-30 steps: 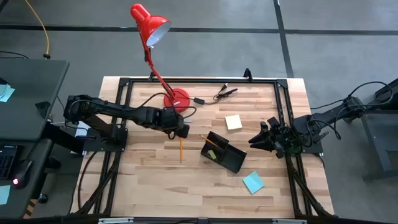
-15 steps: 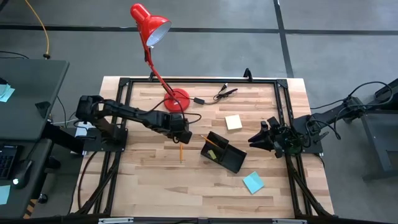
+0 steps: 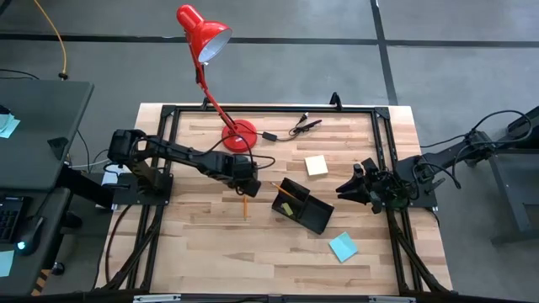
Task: Pick and place office supplies into organizer
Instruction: Put the orange pencil into the black desk organizer
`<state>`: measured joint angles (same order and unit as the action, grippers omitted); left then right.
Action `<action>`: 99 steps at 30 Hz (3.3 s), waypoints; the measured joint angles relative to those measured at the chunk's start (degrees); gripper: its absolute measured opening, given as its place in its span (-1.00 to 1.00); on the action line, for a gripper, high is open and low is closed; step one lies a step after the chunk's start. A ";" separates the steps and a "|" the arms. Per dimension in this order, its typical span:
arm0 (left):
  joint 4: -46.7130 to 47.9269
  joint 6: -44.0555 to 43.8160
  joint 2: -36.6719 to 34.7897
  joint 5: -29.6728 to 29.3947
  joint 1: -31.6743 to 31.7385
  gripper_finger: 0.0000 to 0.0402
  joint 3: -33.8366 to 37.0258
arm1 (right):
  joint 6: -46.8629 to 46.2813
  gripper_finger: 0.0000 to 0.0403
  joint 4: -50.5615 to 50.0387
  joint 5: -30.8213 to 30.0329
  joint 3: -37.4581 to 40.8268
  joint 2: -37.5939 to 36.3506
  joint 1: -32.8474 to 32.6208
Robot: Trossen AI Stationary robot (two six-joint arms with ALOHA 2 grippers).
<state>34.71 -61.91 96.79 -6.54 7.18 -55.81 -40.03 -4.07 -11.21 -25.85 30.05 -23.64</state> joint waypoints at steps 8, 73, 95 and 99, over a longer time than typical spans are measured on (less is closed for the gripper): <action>-2.10 -0.03 2.29 -0.81 -0.04 -0.27 -0.13 | -0.20 -0.42 -0.46 0.08 0.00 0.00 0.00; 8.51 25.66 3.23 -3.64 0.90 -0.99 -8.41 | -0.05 -0.42 -1.91 -2.34 0.02 1.11 -0.01; 11.56 71.74 3.56 4.31 11.59 -0.76 -8.39 | -3.49 -0.42 -2.13 -5.81 0.02 1.11 0.00; 11.63 76.49 3.56 10.68 13.20 -0.51 -8.39 | -2.96 -0.42 -2.17 -8.20 0.02 1.11 0.00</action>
<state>46.33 14.58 100.36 4.14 20.38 -64.20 -42.99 -6.24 -19.40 -25.82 31.16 -23.64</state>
